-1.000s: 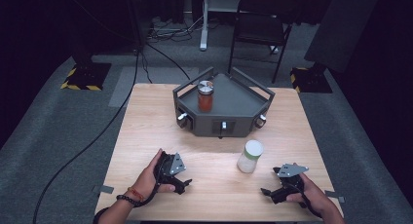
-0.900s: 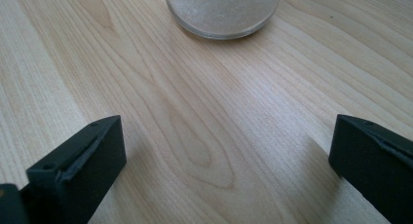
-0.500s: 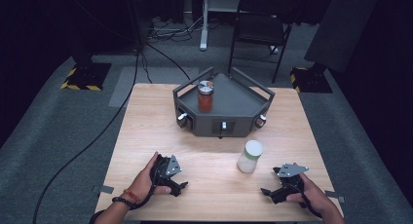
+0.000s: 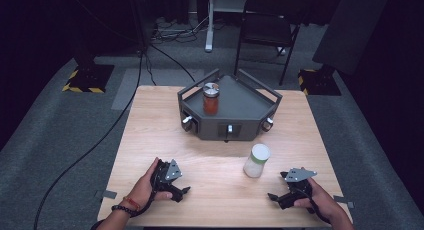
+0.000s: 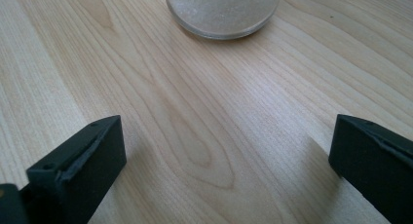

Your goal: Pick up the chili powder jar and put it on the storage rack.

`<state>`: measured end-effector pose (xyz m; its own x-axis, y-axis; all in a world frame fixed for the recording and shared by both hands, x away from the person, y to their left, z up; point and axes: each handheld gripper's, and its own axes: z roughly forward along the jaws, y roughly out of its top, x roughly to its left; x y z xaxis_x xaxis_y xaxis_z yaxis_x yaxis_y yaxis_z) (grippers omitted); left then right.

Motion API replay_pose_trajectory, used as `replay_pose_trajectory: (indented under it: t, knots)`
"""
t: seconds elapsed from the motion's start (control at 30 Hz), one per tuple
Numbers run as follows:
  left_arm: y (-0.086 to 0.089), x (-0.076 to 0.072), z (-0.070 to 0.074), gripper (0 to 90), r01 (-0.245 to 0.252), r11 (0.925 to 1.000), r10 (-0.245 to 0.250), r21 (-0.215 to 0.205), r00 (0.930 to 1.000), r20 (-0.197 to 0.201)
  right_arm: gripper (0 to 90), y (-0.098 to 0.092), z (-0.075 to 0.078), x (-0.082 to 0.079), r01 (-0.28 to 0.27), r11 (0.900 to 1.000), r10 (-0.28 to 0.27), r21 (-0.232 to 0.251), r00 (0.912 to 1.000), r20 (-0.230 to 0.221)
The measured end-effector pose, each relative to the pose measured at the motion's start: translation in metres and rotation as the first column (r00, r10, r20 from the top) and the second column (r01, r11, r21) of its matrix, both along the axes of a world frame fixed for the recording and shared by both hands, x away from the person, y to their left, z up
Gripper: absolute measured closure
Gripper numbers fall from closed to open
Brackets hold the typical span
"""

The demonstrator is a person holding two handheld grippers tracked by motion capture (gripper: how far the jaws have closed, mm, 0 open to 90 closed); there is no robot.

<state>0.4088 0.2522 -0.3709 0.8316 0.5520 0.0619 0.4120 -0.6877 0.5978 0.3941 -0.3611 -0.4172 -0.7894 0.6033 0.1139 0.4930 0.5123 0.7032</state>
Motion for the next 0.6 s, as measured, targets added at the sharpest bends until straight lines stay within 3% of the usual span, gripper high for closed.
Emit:
replay_pose_trajectory:
  t: [0.17,0.27,0.6]
  knots:
    - [0.008,0.002,-0.003,0.3,-0.006,0.9996,0.005,-0.028,0.9998,-0.017,0.0,0.0,0.0,0.0,0.0,1.0,0.0,0.0,1.0,0.0]
    - [0.015,0.008,-0.005,0.3,-0.012,0.9987,0.01,-0.049,0.9987,-0.049,0.0,0.0,0.0,0.0,0.0,1.0,0.0,0.0,1.0,0.0]
    - [0.021,0.014,-0.004,0.3,-0.029,0.9978,0.023,-0.06,0.9952,-0.095,0.0,0.0,0.0,0.0,0.0,1.0,0.0,0.0,1.0,0.0]
